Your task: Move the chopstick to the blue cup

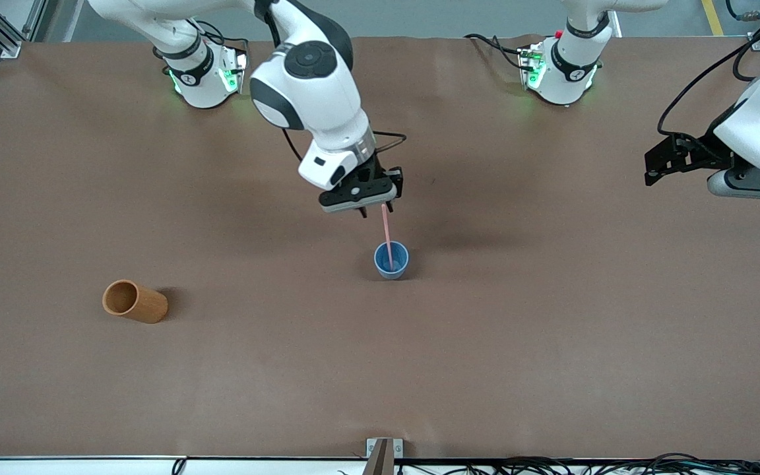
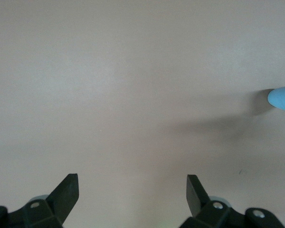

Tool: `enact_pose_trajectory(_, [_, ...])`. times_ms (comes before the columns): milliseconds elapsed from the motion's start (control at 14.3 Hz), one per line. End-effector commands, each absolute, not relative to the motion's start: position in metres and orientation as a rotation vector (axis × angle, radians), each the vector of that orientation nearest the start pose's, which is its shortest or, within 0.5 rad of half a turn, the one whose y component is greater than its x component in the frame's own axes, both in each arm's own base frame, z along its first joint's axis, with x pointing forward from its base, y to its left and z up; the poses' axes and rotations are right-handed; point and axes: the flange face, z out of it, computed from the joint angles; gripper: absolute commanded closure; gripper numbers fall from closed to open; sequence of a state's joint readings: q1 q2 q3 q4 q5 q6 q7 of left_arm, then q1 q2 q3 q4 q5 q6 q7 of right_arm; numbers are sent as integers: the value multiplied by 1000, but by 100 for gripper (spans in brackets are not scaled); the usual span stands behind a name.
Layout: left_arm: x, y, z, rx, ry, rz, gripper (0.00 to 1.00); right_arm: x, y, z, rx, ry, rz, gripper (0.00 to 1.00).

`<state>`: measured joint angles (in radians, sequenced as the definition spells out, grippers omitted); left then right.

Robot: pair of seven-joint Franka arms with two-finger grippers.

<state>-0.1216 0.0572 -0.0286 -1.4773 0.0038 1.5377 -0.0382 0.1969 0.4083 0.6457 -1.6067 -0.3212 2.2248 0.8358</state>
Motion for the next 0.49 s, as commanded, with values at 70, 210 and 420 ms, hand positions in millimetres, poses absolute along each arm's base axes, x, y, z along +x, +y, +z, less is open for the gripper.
enact_pose_trajectory(70, [566, -83, 637, -3136, 195, -22, 0, 519, 391, 520, -3070, -71, -444, 0])
enact_pose_trajectory(210, [566, -82, 637, -3137, 193, -22, 0, 536, 337, 550, -3131, -64, -492, 0])
enact_pose_trajectory(420, [566, -83, 637, -3139, 188, -21, 0, 553, 256, 584, -3135, 26, -411, 0])
